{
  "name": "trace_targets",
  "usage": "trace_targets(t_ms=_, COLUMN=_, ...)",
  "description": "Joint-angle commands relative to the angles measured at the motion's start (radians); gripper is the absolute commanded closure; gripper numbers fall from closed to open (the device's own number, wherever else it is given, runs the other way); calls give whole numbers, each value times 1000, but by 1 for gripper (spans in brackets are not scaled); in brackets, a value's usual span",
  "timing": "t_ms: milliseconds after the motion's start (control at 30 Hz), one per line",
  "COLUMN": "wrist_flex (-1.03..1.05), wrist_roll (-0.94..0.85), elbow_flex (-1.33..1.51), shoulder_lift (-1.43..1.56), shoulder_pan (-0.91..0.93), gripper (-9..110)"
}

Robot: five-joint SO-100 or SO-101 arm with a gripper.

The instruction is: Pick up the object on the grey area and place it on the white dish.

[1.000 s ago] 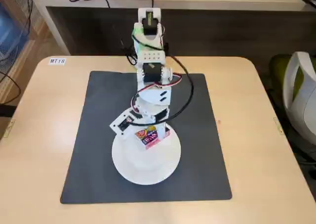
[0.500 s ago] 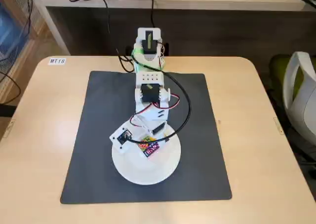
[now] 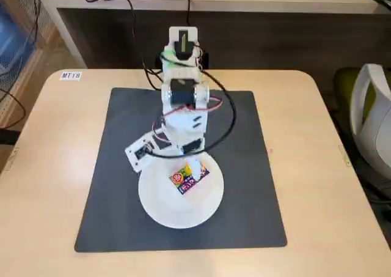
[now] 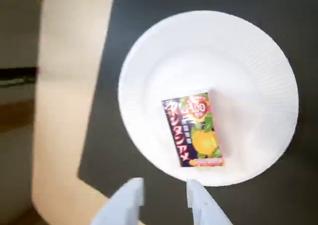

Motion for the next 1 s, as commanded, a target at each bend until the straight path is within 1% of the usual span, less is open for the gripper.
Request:
trace_targets(t_ms=0, wrist_flex=5, wrist_roll=118, elbow_flex=9, shoulder_lift=175, shoulder_pan=-6, gripper=101)
trace_targets(t_ms=267, wrist_flex=3, wrist_roll=362, elbow_flex=115, shoulder_lift=436, shoulder_pan=-31, gripper=102)
trace_targets(t_ms=400, wrist_flex=-34, wrist_roll=433, elbow_flex=284, shoulder_lift=637, shoulder_pan=-5, gripper=102)
trace_targets(t_ms=467, wrist_flex=-143, wrist_roll=459, elbow_flex=495, shoulder_lift=802, shoulder_pan=3, gripper=102)
trace_targets(t_ms=533, wrist_flex=-290, wrist_roll=494, elbow_flex=779, shoulder_lift=1005, shoulder_pan=18, gripper=102)
trace_targets(t_ms=600, wrist_flex=-390, wrist_roll=512, elbow_flex=1025, shoulder_lift=1177, shoulder_pan=34, gripper=102)
trace_targets(t_ms=833, wrist_flex=-569, wrist_roll=459, elbow_flex=1652, shoulder_lift=1574, shoulder_pan=37, gripper=102)
trace_targets(t_ms=967, wrist_flex=-598, wrist_roll=422, elbow_flex=1881, shoulder_lift=1712, shoulder_pan=40, gripper=102)
